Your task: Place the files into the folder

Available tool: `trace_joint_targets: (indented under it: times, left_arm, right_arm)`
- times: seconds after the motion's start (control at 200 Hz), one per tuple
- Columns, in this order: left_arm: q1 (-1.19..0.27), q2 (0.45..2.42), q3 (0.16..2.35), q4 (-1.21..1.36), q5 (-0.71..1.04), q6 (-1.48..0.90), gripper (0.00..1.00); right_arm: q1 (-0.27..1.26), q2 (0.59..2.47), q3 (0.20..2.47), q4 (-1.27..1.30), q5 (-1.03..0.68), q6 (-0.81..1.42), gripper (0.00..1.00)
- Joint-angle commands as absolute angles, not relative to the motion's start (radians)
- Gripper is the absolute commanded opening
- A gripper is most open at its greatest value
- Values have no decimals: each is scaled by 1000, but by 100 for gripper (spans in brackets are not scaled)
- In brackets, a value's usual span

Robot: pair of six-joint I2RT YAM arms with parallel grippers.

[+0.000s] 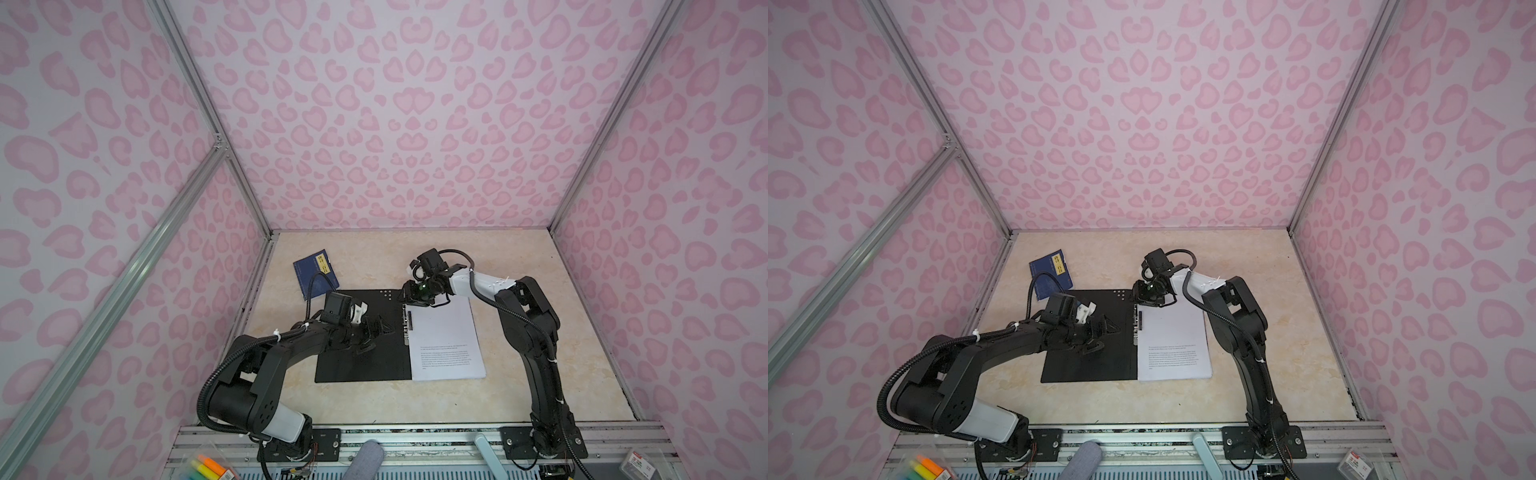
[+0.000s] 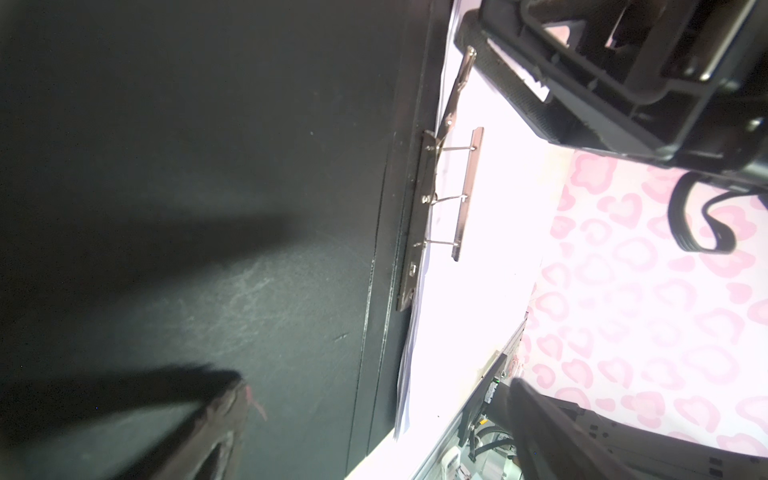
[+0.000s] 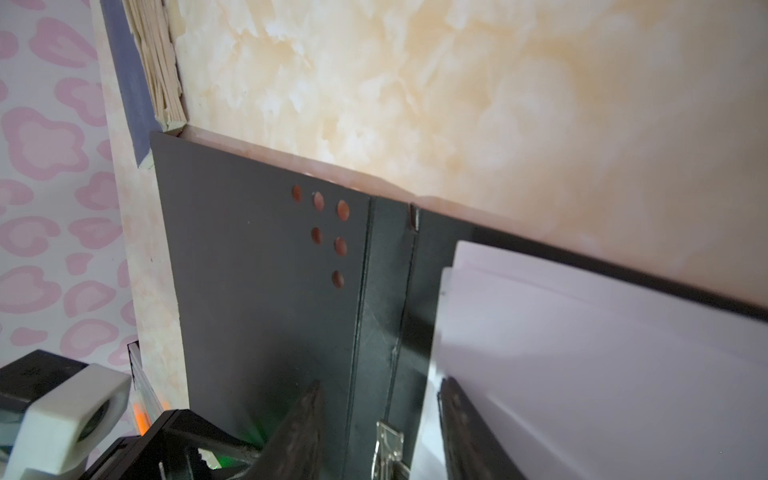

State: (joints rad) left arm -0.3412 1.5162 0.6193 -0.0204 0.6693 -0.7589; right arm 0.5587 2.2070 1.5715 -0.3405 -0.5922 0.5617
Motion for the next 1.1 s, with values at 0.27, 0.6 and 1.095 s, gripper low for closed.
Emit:
trace_joint_targets:
  times: [0.27, 0.6, 1.095]
  left_arm:
    - [-341, 1523, 615, -84, 608, -751, 98]
    - [-337, 1506, 610, -59, 591, -789, 98]
    - [-340, 1439, 753, -225, 490, -716, 93]
  right_arm:
    - [561, 2257, 1599, -328, -681, 558, 48]
    - [574, 2136, 1526, -249, -806, 591, 47]
    - [676, 1665, 1112, -239, -463, 776, 41]
